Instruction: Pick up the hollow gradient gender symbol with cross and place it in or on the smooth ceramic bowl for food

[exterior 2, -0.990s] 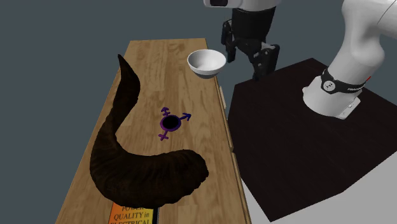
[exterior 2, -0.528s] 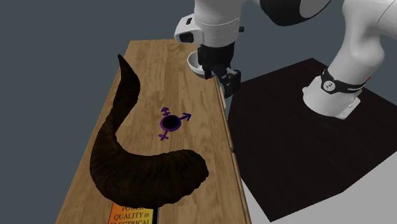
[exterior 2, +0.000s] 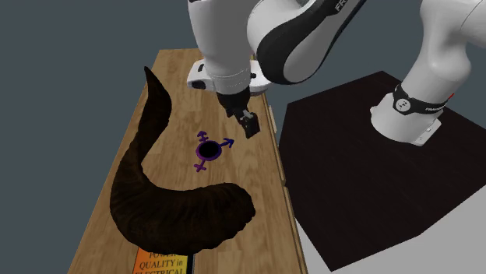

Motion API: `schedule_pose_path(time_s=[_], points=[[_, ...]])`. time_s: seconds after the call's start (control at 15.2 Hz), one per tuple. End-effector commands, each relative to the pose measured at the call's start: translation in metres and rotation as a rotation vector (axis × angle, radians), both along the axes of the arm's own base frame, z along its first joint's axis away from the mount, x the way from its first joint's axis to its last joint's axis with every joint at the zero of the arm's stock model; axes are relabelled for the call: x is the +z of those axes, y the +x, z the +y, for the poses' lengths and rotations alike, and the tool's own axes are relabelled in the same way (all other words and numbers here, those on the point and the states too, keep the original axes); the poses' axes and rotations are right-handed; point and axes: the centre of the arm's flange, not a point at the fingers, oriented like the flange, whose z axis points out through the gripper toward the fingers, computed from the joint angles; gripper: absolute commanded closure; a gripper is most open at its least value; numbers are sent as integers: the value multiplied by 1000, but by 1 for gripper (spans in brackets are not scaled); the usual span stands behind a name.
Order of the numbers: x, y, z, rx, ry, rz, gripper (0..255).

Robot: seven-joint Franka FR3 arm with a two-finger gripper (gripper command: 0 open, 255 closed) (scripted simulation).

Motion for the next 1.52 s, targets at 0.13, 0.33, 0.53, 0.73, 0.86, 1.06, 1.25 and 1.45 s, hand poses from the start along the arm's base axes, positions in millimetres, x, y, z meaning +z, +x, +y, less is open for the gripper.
schedule_pose_path(time_s=[0.13,0.33,0.53,0.73,0.86,1.06,1.25,1.45], points=[[-41,26,-22,9,-1,4,0],[-72,45,-37,16,-1,8,0],[-84,44,-39,16,-1,8,0],[-99,42,-40,16,-1,8,0],[-113,39,-42,16,-1,8,0],[-113,39,-42,16,-1,8,0],[-113,39,-42,16,-1,8,0],[-113,39,-42,16,-1,8,255]])
